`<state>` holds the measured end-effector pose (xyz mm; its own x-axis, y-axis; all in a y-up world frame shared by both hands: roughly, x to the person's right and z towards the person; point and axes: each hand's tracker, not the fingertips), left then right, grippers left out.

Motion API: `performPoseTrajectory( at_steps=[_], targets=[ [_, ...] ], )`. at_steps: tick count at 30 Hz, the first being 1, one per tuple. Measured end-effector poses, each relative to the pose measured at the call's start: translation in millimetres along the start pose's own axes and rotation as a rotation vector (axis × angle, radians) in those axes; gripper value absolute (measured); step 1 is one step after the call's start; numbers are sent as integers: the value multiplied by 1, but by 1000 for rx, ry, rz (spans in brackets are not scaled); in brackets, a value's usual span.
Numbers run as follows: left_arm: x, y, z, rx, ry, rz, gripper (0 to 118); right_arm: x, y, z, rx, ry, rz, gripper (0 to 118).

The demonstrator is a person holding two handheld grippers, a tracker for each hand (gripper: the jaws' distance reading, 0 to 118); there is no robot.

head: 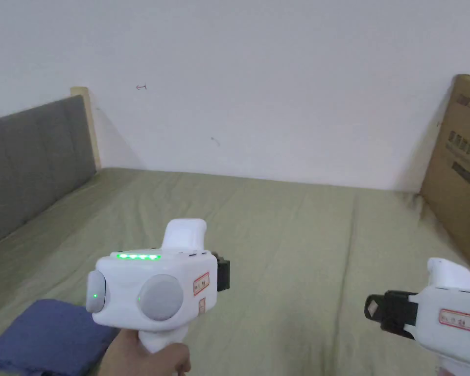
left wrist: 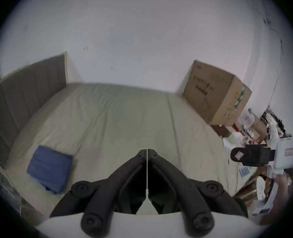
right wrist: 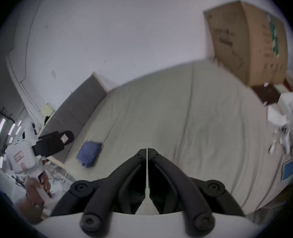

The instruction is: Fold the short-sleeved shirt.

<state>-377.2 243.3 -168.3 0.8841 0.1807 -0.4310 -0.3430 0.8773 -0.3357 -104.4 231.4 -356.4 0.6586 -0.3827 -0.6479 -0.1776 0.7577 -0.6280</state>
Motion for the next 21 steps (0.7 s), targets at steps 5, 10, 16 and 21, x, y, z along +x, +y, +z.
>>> performPoseTrajectory(
  at_steps=[5,10,16,21],
  targets=[
    [41,-14,21,284,129,-145,0,-16,6,28,291,-94,165,1],
    [48,-14,20,335,210,-225,1,-25,3,41,471,-183,261,1],
    [41,-7,19,324,166,-197,118,-38,2,35,501,-308,333,92],
    [37,-4,18,316,156,-162,118,-43,-3,29,516,-316,359,108]
  ],
)
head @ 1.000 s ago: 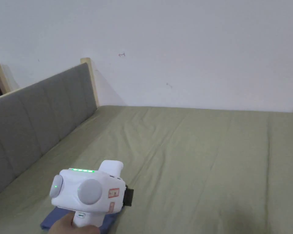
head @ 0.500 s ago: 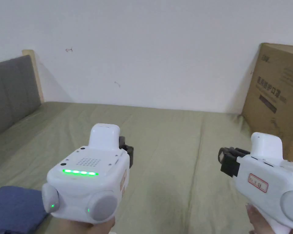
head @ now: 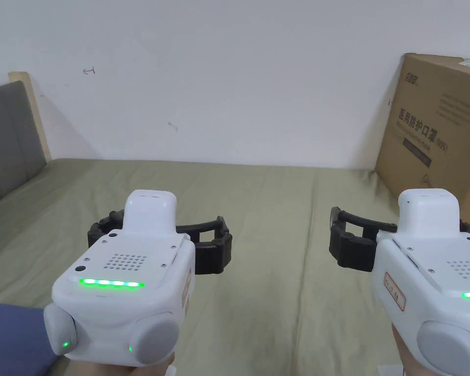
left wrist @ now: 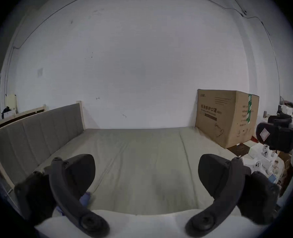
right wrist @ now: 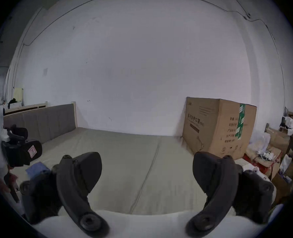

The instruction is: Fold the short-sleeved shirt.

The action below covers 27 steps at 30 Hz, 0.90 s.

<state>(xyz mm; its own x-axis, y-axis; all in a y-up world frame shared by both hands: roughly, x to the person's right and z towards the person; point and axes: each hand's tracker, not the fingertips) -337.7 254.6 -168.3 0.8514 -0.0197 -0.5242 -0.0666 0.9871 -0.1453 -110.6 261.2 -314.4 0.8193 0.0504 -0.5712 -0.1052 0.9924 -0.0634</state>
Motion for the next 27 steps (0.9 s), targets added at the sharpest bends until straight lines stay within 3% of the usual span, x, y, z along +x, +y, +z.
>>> performPoseTrajectory(
  at_steps=[4,27],
  targets=[
    [-4,-3,1,5,-5,-17,118,-1,-2,-1,-2,10,-31,115],
    [-7,-12,-2,-28,-35,-16,118,1,-9,-8,-51,-8,-45,115]
  ],
)
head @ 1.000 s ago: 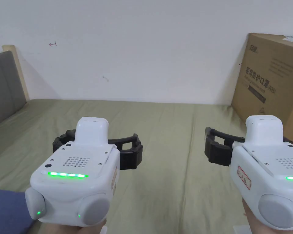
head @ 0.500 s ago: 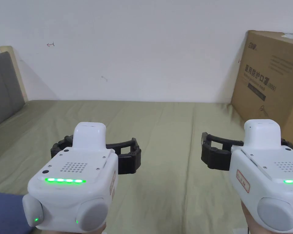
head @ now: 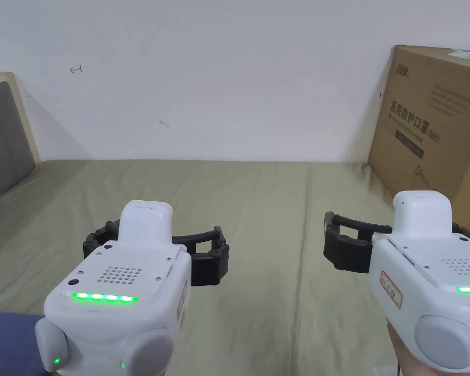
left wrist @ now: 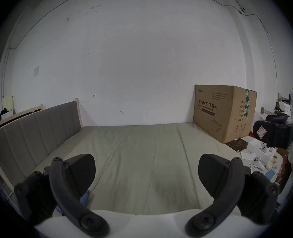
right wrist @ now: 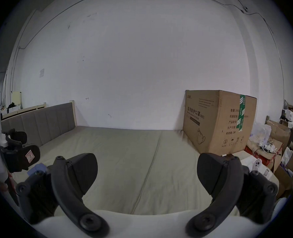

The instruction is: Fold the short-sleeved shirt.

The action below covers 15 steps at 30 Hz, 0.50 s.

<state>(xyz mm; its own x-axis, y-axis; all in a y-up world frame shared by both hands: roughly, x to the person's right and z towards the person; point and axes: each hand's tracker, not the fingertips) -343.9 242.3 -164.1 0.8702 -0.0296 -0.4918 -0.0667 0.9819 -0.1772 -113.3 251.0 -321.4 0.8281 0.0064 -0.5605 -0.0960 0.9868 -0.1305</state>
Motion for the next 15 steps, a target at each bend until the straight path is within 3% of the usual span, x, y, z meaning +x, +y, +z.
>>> performPoseTrajectory(
  at_steps=[15],
  targets=[
    [-7,-1,-2,-16,11,42,118,-2,-3,1,-20,6,5,115]
  ],
)
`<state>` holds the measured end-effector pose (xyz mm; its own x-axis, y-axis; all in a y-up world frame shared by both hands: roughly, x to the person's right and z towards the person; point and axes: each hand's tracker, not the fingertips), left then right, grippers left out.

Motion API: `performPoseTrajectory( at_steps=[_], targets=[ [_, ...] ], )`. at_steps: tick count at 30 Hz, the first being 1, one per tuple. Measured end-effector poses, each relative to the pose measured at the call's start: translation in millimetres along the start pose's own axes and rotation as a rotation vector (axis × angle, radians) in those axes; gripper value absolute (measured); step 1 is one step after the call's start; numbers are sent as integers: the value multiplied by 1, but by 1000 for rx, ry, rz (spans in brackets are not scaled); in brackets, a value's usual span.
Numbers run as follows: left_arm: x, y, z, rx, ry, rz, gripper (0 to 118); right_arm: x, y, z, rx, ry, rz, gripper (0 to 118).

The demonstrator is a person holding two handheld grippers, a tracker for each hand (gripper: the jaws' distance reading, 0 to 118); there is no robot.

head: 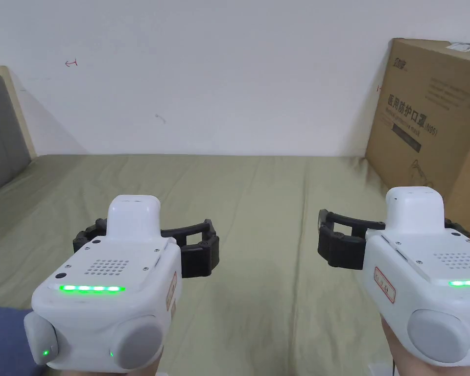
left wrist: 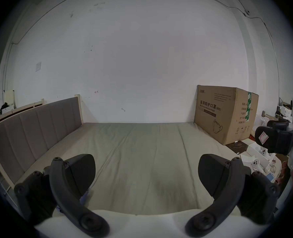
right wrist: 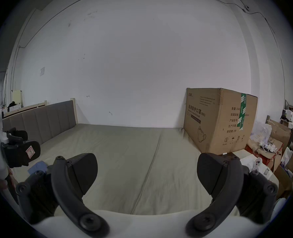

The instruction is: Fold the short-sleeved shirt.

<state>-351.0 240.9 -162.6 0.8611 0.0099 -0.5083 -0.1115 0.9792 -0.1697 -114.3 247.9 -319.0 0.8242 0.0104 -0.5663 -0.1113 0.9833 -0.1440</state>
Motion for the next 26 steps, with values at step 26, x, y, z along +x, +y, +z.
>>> performPoseTrajectory(
  at_steps=[26],
  targets=[
    [4,-3,-15,-95,-9,77,118,-5,-6,-5,-43,34,-9,115]
  ],
)
